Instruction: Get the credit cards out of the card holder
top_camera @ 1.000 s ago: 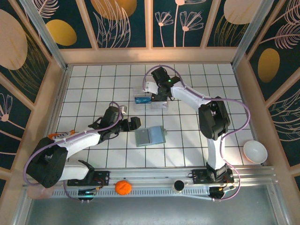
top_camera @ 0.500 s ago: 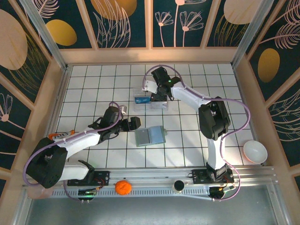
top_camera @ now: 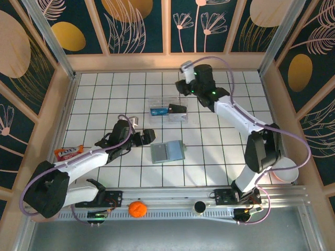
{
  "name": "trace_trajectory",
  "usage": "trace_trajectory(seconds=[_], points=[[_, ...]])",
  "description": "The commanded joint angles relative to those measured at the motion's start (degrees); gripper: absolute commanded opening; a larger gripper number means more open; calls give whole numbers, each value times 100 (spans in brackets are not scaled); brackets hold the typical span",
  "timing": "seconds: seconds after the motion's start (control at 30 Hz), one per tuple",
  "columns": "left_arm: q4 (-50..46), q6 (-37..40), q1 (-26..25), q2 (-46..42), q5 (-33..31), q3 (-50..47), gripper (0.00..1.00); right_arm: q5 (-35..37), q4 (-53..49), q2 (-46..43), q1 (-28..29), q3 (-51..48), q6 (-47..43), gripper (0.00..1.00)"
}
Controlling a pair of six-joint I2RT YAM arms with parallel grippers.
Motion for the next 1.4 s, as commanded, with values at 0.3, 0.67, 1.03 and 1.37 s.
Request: trace_trajectory(seconds=[0.3, 0.67, 1.03, 1.37], points=[[301, -104, 40, -546, -167, -408, 98, -392, -31, 226, -1190, -1680, 3209, 12], [277, -90, 42, -790, -158, -561, 98, -386, 57, 1399, -801, -1396, 3228, 0], [201, -65, 42, -970, -224, -658, 98, -605, 185, 1355, -380, -1601, 3335, 0], [197, -39, 39, -1015, -286, -703, 98, -667, 142, 909, -19, -1851, 3277, 0]])
